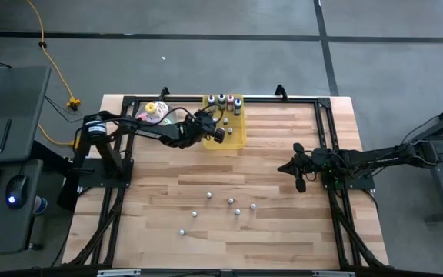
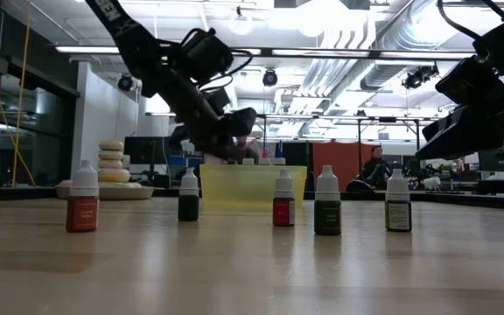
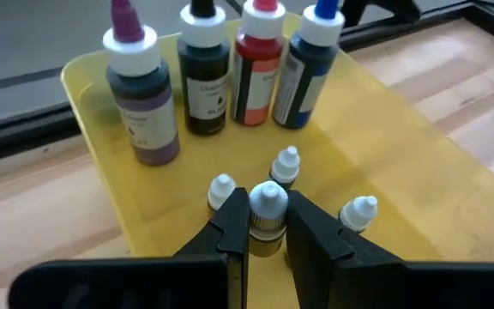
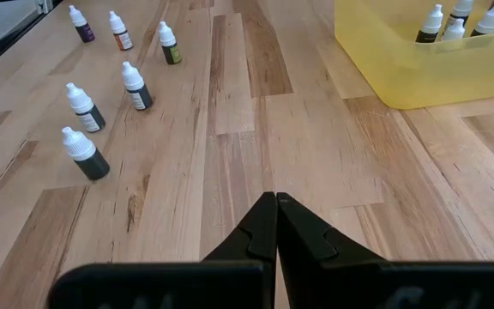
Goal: Pick & Place food coloring
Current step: Put the small brown food coloring bottle into the yellow bin
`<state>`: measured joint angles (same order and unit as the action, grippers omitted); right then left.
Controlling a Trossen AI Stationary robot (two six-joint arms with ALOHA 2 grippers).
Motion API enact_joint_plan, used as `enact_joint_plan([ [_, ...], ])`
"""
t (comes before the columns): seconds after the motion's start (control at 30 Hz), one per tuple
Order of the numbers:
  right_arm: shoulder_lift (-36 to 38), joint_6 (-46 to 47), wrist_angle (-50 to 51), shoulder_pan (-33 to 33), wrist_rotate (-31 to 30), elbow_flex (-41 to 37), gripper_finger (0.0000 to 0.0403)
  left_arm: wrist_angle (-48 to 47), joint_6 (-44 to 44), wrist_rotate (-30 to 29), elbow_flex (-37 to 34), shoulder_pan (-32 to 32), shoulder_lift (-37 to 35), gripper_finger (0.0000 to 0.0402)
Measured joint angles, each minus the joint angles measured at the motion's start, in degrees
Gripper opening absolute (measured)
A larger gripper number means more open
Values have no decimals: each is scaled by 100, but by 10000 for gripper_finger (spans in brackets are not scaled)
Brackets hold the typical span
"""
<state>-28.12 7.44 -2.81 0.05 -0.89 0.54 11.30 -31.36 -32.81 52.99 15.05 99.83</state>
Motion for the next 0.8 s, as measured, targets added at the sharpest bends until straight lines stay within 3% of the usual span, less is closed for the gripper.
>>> enact_joint_plan([
  [0.8, 1, 0, 4, -1, 2, -2, 0, 399, -164, -31, 2, 0, 551, 43],
])
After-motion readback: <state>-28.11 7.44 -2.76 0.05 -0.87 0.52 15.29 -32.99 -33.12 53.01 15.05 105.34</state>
